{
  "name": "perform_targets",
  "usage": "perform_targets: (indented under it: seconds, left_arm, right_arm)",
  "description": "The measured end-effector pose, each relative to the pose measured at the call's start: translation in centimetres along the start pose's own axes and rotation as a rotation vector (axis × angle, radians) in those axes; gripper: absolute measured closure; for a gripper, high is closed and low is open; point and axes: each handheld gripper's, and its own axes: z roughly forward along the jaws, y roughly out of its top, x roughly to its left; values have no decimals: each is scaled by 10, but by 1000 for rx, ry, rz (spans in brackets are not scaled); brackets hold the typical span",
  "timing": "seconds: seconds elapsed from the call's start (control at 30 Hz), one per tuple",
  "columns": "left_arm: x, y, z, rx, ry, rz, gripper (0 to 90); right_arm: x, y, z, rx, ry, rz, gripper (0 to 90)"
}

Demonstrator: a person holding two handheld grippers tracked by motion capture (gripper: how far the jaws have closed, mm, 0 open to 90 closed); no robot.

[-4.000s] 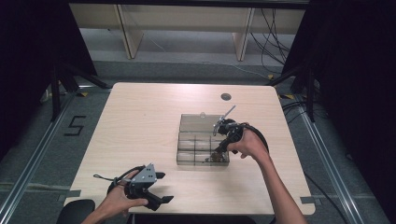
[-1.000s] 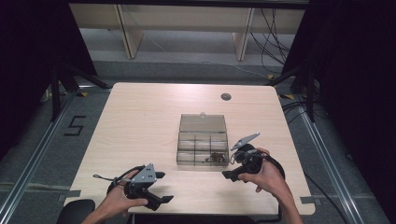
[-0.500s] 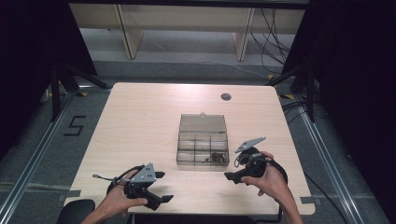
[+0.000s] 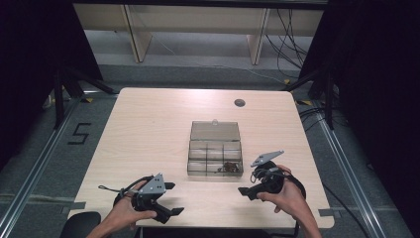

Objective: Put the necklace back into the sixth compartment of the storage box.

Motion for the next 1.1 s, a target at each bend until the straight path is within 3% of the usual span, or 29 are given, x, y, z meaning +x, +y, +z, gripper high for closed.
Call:
perform_targets:
  seconds: [0.03, 0.2, 0.47, 0.5, 0.53, 0.67, 0.73, 0.77, 0.97, 1.07, 1.1]
  left_arm:
    - [0, 0, 0, 0, 0, -1, 150]
    - [0, 0, 0, -1, -2, -2, 150]
    - [0, 0, 0, -1, -4, -1, 150]
    - [0, 0, 0, 1, 1, 1, 150]
    - [0, 0, 0, 0, 0, 0, 150]
    - [0, 0, 0, -1, 2, -1, 150]
    - [0, 0, 0, 0, 2, -1, 150]
    - [-1, 0, 1, -8, -2, -9, 151]
    - [0, 0, 0, 0, 5, -1, 150]
    - [-1, 0, 1, -8, -2, -11, 150]
    - [-1, 0, 1, -8, -2, -11, 150]
  right_arm:
    - [-1, -1, 0, -4, -4, -10, 194]
    - [2, -4, -3, 4, -19, 36, 188]
    - [-1, -11, -1, -26, -12, 2, 181]
    - [2, -11, -1, -19, -4, 35, 181]
    - [1, -12, -1, -21, -10, 15, 181]
    - [2, -15, 0, -30, -29, 46, 178]
    - [3, -15, -2, -16, -21, 45, 178]
    - [2, -16, -1, -29, -9, 24, 177]
    - [2, -22, 3, -50, -12, 26, 176]
    - [4, -24, 0, -24, -30, 60, 175]
    - [4, -27, 2, -52, -25, 51, 174]
